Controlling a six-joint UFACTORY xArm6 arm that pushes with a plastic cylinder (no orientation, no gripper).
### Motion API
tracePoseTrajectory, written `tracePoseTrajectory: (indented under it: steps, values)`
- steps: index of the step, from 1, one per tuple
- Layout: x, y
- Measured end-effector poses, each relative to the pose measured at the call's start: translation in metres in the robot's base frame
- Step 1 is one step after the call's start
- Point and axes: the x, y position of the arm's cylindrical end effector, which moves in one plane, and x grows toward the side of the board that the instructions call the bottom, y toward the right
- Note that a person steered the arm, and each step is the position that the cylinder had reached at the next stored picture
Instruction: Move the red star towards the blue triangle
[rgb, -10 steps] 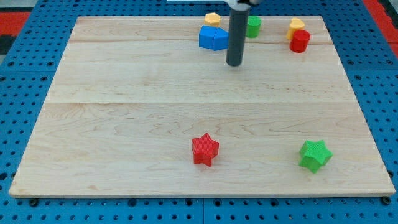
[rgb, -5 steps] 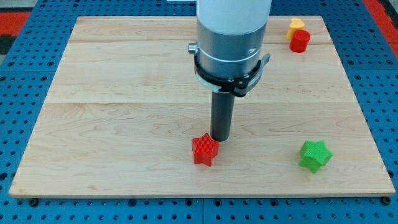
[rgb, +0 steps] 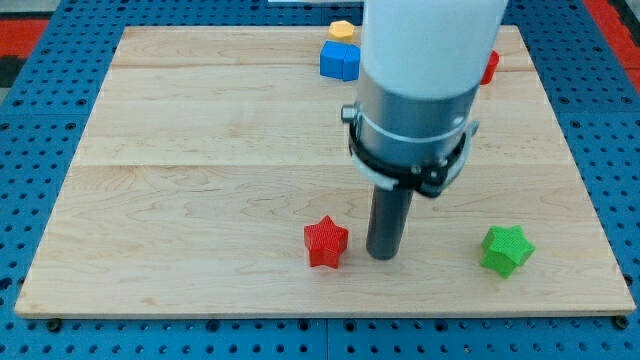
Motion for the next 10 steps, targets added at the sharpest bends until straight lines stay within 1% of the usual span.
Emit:
tracePoseTrajectory:
  steps: [1, 2, 4, 5, 6, 7, 10]
  values:
    - [0.021, -0.032]
    - [0.006, -0.072]
    - [-0.02, -0.091]
    - [-0.029, -0.112]
    - [-0.029, -0.128]
    - [-0.031, -0.107]
    - [-0.084, -0.066]
